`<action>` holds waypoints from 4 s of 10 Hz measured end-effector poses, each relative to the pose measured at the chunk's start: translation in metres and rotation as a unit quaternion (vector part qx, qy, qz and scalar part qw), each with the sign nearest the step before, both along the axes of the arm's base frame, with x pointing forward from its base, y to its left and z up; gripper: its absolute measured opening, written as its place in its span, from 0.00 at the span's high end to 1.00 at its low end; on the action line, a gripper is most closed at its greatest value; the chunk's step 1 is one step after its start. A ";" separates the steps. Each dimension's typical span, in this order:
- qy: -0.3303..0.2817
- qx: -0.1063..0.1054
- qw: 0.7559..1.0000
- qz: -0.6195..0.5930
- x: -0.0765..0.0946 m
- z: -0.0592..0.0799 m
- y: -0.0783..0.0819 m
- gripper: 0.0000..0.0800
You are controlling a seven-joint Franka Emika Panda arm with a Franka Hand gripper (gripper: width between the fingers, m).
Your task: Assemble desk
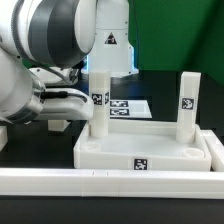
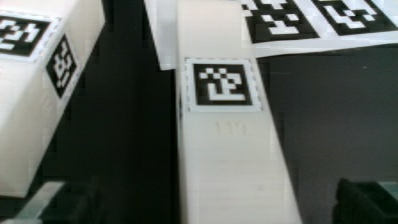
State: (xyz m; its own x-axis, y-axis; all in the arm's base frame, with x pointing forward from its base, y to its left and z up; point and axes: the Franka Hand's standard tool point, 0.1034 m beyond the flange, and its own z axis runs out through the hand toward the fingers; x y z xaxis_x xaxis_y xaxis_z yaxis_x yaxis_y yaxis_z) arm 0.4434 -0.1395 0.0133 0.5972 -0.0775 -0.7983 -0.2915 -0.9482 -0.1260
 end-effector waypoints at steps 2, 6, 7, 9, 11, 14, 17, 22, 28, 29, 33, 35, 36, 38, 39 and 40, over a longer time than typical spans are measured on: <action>0.002 0.000 1.000 0.000 -0.001 -0.001 0.000 0.19; 0.002 0.001 1.000 0.001 -0.001 -0.002 0.001 0.64; 0.002 0.001 1.000 0.001 -0.001 -0.002 0.001 0.64; 0.001 0.002 1.000 0.003 0.000 -0.001 0.001 0.64; -0.019 0.020 0.999 0.027 0.009 0.008 -0.006 0.64; -0.043 0.029 0.998 0.037 0.027 0.046 -0.004 0.64; -0.070 0.025 0.996 0.048 0.045 0.066 0.000 0.64; -0.156 0.000 0.986 0.057 0.083 0.097 -0.002 0.64; -0.341 -0.075 0.936 0.053 0.117 0.107 -0.015 0.64; -0.391 -0.093 0.915 0.043 0.121 0.111 -0.011 0.64; -0.490 -0.132 0.861 0.018 0.132 0.156 0.032 0.64; -0.547 -0.164 0.820 0.023 0.133 0.152 0.018 0.64; -0.569 -0.178 0.802 0.031 0.134 0.152 0.014 0.64; -0.596 -0.197 0.779 0.010 0.132 0.152 0.028 0.64; -0.597 -0.185 0.780 -0.002 0.141 0.161 0.053 0.64; -0.603 -0.180 0.777 -0.013 0.149 0.168 0.071 0.64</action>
Offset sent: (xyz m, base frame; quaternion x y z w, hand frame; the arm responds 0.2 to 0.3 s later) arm 0.0019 0.0034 0.0001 -0.0026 -0.0017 0.0039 1.0000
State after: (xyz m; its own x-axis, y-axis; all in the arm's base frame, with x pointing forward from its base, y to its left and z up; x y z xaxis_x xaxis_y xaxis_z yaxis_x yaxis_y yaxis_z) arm 0.5927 -0.0681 0.1812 0.8888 -0.1905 0.4169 -0.1871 -0.9811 -0.0493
